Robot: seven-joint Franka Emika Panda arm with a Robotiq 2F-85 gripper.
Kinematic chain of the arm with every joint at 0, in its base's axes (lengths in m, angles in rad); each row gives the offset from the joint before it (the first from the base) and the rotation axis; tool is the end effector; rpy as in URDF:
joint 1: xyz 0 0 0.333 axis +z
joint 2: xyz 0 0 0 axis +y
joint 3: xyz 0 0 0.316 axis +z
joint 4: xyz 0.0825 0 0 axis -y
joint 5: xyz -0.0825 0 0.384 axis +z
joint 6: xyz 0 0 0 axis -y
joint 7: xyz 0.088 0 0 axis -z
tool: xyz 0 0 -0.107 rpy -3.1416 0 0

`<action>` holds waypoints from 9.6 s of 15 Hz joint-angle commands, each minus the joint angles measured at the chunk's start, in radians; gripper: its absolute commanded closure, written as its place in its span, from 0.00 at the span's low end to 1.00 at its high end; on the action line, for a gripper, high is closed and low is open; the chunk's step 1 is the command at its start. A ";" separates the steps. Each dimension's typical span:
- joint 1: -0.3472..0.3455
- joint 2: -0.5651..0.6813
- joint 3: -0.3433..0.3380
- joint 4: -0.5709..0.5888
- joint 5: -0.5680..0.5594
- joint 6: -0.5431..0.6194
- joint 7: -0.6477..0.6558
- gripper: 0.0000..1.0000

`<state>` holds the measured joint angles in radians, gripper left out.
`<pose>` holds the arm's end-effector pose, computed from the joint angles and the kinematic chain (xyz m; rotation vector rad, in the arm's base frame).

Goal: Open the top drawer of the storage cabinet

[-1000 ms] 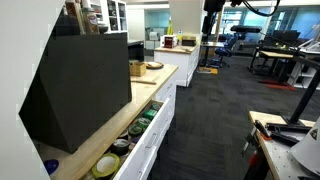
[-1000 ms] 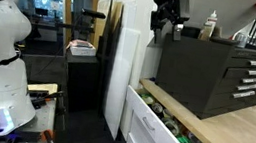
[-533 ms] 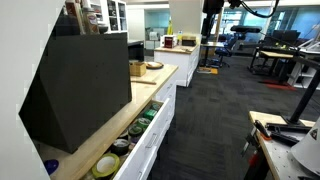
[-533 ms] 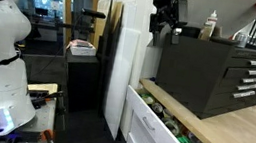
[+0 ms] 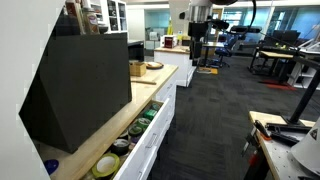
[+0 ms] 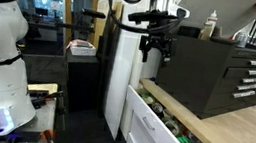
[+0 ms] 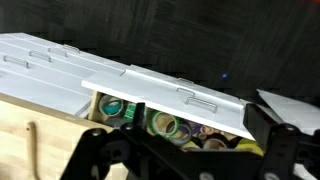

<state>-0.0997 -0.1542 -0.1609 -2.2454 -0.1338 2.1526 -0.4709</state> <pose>0.4832 -0.1362 0.4363 3.0064 0.4262 0.0370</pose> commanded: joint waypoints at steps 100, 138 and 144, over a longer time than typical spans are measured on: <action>0.016 1.041 0.247 0.529 -0.179 0.368 -0.849 0.92; 0.082 0.576 0.198 -0.017 -0.245 0.426 -0.745 0.00; 0.079 0.576 0.202 0.027 -0.215 0.378 -0.734 0.00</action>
<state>-0.0138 0.4214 0.0347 -2.2201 -0.3454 2.5330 -1.2068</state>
